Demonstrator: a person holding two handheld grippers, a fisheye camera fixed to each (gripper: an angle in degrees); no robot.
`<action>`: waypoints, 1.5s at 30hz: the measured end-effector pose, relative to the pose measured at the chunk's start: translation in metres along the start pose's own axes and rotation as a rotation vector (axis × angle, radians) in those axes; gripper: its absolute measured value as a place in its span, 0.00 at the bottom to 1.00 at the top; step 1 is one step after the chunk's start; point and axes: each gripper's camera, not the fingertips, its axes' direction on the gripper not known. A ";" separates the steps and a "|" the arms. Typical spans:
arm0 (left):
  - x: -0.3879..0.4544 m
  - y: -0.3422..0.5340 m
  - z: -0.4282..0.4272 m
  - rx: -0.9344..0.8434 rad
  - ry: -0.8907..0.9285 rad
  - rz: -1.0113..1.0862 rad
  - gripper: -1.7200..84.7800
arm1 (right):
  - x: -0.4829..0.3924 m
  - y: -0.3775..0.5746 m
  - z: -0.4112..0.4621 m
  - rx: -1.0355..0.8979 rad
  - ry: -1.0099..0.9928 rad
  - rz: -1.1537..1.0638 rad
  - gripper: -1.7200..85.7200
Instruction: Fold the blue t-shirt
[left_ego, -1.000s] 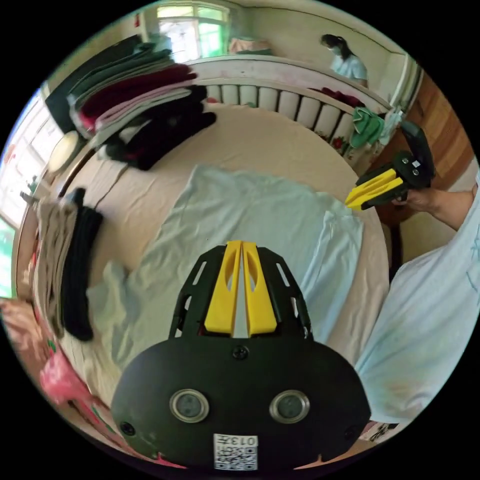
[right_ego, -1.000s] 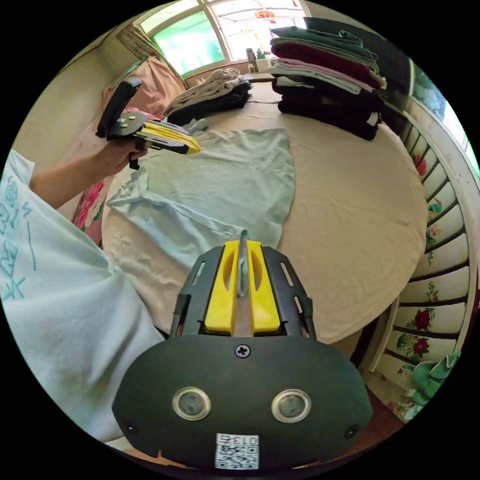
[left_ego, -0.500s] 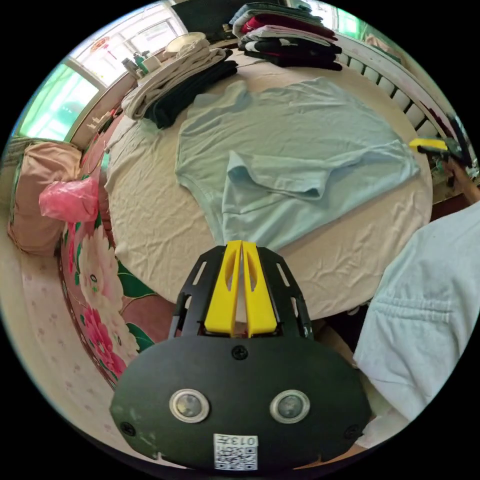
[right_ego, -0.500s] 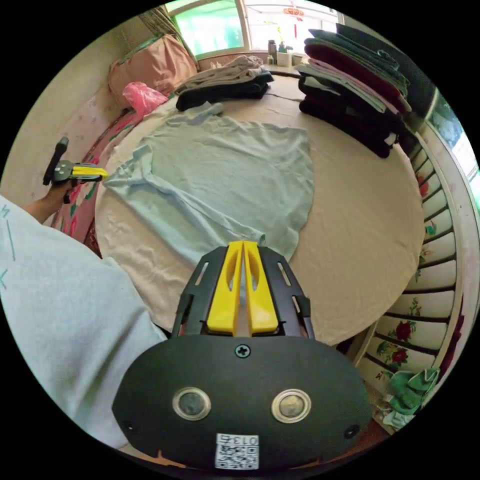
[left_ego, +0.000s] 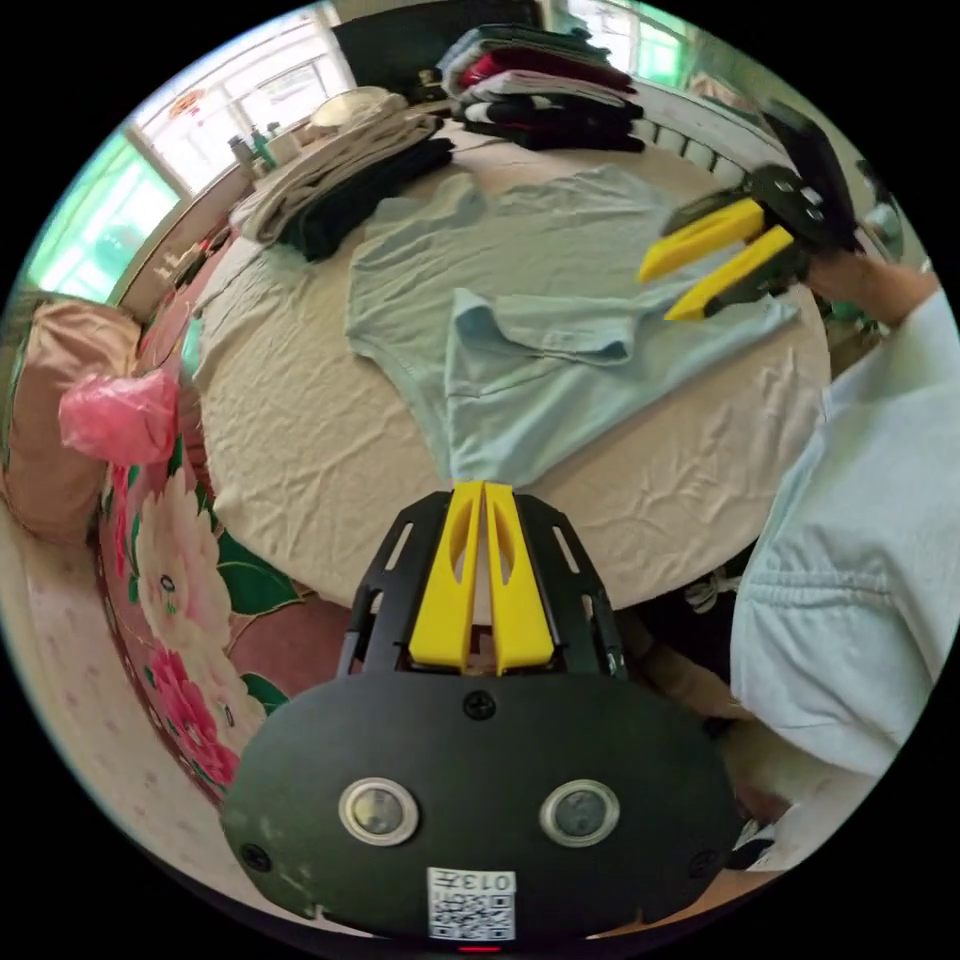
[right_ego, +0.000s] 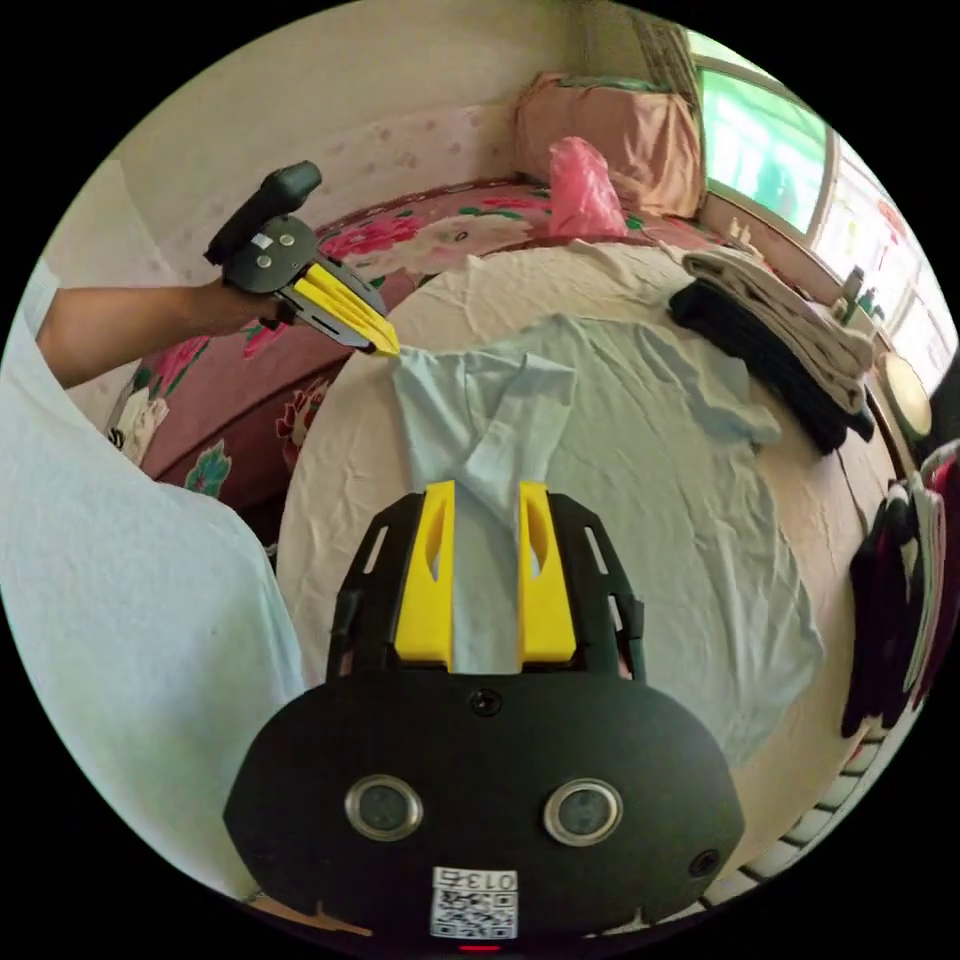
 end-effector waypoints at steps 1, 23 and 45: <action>0.005 -0.002 0.010 -0.027 -0.010 0.041 0.02 | -0.005 -0.003 0.008 -0.014 0.010 -0.032 0.12; -0.035 -0.071 0.028 0.080 0.087 0.197 0.02 | 0.131 0.160 0.015 0.106 -0.244 0.538 0.03; -0.108 -0.088 0.080 0.071 0.143 0.033 0.05 | 0.062 0.109 0.112 -0.012 -0.046 0.227 0.13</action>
